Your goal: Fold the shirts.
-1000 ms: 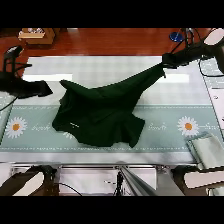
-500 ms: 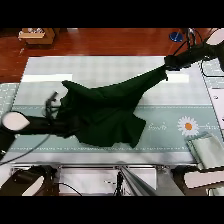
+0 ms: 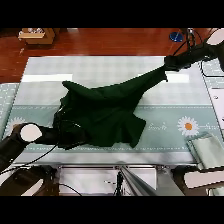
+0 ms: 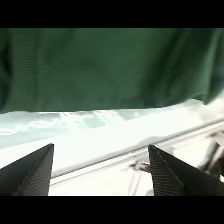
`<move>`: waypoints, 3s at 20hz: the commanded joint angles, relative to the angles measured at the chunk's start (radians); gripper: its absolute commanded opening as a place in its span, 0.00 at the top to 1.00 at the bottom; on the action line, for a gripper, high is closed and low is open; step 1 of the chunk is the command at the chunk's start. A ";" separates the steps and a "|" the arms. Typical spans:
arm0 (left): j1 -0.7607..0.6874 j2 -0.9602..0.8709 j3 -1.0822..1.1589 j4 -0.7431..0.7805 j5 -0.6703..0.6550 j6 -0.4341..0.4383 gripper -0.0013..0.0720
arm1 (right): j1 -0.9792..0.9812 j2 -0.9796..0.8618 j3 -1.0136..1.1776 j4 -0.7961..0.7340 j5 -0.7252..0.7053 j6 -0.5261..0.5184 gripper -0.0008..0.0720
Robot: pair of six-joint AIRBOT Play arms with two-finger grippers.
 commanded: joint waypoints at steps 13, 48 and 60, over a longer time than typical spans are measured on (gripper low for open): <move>-0.003 -0.032 -0.142 0.026 0.293 -0.108 0.06 | 0.003 0.001 0.001 0.019 -0.010 0.000 0.95; 0.634 0.478 1.238 0.235 0.032 0.283 0.95 | -0.130 1.101 0.001 -0.354 -0.285 0.307 0.95; 0.635 0.492 1.277 0.124 -0.333 0.227 0.95 | -0.130 1.161 0.011 -0.522 0.196 0.265 0.95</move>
